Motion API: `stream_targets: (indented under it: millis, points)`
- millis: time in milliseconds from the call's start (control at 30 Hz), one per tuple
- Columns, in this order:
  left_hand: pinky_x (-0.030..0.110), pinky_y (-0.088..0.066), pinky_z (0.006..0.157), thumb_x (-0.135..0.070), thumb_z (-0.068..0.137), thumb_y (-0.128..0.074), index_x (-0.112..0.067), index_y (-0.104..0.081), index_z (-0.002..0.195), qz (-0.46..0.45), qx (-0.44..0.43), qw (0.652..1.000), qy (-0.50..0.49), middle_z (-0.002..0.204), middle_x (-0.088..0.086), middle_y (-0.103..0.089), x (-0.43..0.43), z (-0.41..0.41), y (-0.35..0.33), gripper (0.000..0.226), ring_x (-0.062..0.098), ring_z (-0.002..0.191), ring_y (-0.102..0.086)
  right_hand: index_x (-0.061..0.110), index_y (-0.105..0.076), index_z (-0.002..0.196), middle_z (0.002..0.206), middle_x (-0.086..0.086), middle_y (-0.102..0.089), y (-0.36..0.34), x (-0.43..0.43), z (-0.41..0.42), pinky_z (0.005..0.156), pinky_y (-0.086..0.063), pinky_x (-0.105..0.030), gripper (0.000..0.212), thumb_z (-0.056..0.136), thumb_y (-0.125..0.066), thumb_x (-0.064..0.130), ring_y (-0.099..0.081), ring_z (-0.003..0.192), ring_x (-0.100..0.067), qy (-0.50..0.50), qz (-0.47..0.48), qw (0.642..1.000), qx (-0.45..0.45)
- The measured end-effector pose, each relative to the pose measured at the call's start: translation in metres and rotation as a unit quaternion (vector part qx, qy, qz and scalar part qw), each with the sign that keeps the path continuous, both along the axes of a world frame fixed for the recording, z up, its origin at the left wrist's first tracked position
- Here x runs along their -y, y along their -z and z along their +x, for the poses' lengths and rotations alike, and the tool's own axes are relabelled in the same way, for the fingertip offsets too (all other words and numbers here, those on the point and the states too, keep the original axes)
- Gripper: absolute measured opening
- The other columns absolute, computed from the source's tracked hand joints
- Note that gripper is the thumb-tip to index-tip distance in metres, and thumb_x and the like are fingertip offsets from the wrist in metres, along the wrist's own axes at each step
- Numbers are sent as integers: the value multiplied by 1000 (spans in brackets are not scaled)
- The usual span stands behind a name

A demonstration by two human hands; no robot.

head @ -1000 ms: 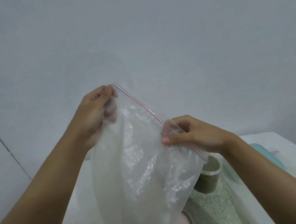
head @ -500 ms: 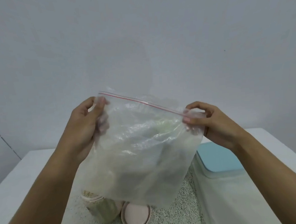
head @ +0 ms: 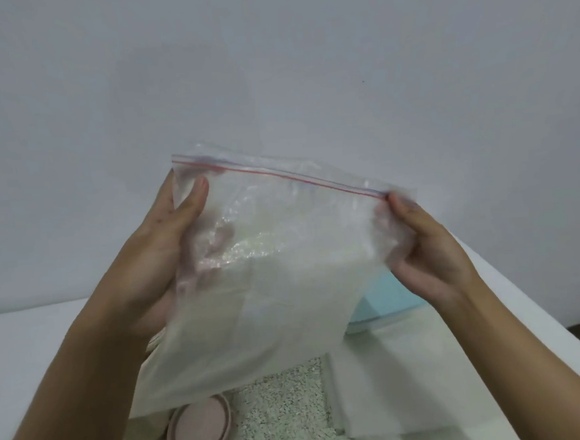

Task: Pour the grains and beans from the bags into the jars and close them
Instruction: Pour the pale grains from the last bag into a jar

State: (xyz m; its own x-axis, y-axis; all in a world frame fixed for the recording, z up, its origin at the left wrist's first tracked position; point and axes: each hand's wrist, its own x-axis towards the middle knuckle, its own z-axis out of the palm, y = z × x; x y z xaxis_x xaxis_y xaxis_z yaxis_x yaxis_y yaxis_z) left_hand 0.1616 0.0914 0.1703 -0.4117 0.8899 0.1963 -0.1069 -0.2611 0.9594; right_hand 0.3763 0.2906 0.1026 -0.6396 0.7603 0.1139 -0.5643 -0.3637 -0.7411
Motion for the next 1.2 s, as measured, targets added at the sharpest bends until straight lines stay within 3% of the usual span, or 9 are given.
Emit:
stream_targets:
  millis: [100,200,333,467,533,667,900,1033,1200]
  points:
    - [32,-59,66,-43,102,-48,-42,-61,126,-18,-29,999,-9,105,-16,-74,-21,19,-2,27,6,79,-71,10,-68,119,99,-7,-62,5,-23,18,84,-42,-31,28,94,-70,22,-57,86,-18,45,37,996,65]
    - [39,-58,88,-46,101,-50,-53,-62,126,-37,-12,998,-39,120,-18,-72,-42,39,13,28,8,103,-73,8,-70,107,84,-4,-65,9,-40,37,66,-50,-25,20,91,-70,19,-59,68,-15,81,56,987,127]
    - [25,-61,74,-44,103,-45,-49,-62,122,-73,-27,992,-99,113,-17,-75,-75,79,52,26,5,98,-73,8,-73,100,76,0,-62,24,-78,74,54,-49,-20,18,85,-74,19,-57,60,-11,61,62,978,190]
    - [21,-58,62,-45,102,-47,-36,-45,148,-133,-36,977,-161,127,-1,-69,-99,99,96,47,12,95,-72,-1,-72,107,91,-14,-63,45,-109,98,74,-48,-38,31,86,-77,21,-58,78,-26,37,67,965,250]
    - [22,-58,58,-43,101,-51,-40,-41,150,-169,-57,966,-185,112,2,-69,-107,111,116,50,20,84,-68,-1,-71,109,91,-16,-66,59,-120,109,79,-50,-43,31,90,-76,22,-60,80,-29,42,66,958,276]
    - [49,-61,68,-41,92,-66,-38,-56,125,-220,-100,950,-196,96,19,-75,-114,121,149,35,34,80,-75,6,-72,100,76,-7,-72,89,-134,117,66,-51,-34,23,91,-75,26,-66,69,-20,77,115,933,332]
    - [25,-53,55,-31,109,-44,-1,-70,98,-267,-2,938,-221,76,9,-73,-129,112,180,41,19,65,-66,7,-72,95,89,-12,-75,149,-148,115,73,-55,-30,17,95,-71,24,-69,81,-19,87,142,911,377]
    - [35,-58,58,-3,105,-47,-8,-70,105,-334,-128,916,-181,87,17,-73,-134,101,188,23,38,73,-70,7,-72,91,84,-5,-76,159,-156,108,77,-55,-32,16,95,-70,23,-70,79,-16,78,162,901,394]
    - [27,-49,48,-11,103,-55,-13,-58,116,-386,-168,893,-159,86,16,-70,-149,95,197,13,16,51,-62,12,-70,89,84,-4,-75,166,-163,99,85,-58,-44,14,96,-70,24,-71,84,-23,104,157,884,428]
